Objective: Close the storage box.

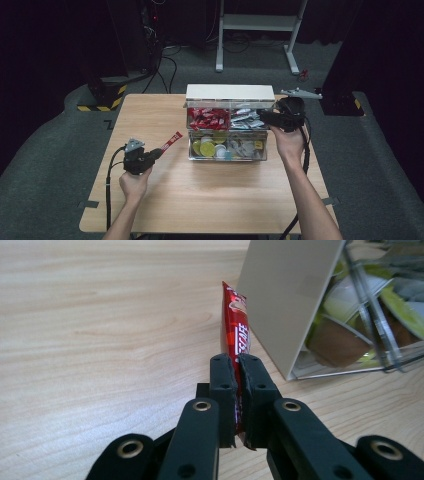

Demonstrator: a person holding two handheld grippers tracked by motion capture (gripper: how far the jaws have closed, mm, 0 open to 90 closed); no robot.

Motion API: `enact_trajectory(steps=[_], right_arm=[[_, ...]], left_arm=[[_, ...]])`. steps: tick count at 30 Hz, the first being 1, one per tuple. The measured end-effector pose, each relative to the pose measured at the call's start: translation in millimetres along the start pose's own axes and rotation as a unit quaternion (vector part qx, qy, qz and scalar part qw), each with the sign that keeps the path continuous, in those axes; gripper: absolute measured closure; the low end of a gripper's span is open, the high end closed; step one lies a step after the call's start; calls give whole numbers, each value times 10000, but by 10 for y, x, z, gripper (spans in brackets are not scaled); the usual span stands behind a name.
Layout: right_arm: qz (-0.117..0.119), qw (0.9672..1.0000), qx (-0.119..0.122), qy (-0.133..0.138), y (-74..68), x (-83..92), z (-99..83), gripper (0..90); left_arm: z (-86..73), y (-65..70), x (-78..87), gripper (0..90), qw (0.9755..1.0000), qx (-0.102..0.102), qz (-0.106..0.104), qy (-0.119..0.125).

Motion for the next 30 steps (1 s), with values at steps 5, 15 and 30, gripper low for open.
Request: enact_trajectory(steps=[5,15,30], right_arm=[[-75,9999,82,-23,-9,15,16,290],[-115,9999,92,-33,-15,11,7,288],[-93,9999,83,-80,-21,-4,0,274]], left_arm=[[-96,-21,-50,860,9999,81,86,-10],[-286,-82,-165,859,9993,163,218,-243],[-351,-85,-265,855,9990,83,230,-381]])
Point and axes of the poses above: each handheld gripper's, and its own axes: x roughly backward along the jaws, z roughly out of its top, y roughly to its right, the point moved 10 cm from there along -x, roughly forward along the jaws
